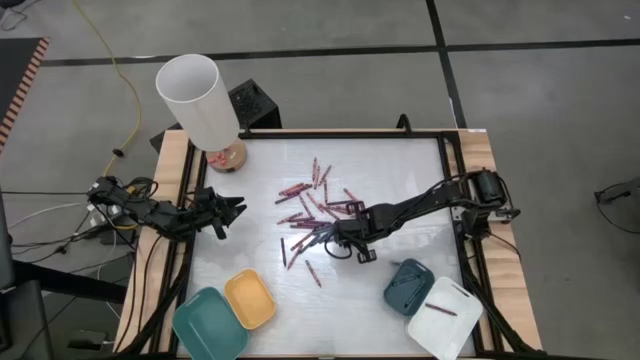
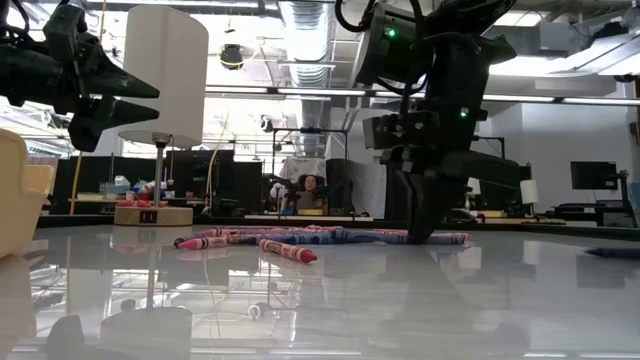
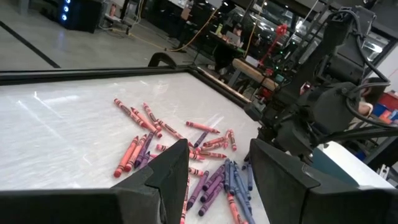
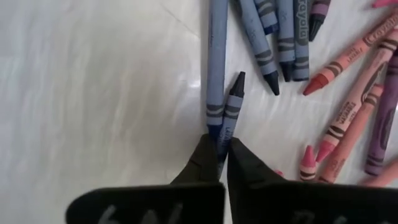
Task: Sort crayons
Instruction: Put the blue crayon into the dark blue bin
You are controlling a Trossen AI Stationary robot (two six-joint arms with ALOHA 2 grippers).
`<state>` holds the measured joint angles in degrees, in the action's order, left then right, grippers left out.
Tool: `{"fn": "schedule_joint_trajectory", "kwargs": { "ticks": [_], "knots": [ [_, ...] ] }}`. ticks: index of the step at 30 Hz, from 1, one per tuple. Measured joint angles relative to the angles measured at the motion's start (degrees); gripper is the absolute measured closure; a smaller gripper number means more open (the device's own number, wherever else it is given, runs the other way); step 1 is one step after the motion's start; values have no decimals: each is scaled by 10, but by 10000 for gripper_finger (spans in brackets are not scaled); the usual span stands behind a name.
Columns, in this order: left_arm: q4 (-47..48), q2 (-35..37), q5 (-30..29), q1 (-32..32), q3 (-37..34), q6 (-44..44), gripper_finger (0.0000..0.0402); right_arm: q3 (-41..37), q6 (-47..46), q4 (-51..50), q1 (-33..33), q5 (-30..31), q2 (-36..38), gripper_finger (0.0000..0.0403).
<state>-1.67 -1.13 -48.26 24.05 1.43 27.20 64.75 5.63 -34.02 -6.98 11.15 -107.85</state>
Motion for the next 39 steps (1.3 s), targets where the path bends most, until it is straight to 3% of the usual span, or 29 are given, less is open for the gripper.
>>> {"fn": "schedule_joint_trajectory", "kwargs": {
  "ticks": [10, 21, 39],
  "knots": [
    [0, 0, 0, 0, 0, 0, 241, -5, -55, -11, -16, 17, 85, 400],
    [0, 0, 0, 0, 0, 1, 241, -1, -167, -121, -70, 22, 226, 401],
    [0, 0, -1, 0, 0, 5, 241, -2, -298, -256, -278, 9, 257, 401]
  ]
}}
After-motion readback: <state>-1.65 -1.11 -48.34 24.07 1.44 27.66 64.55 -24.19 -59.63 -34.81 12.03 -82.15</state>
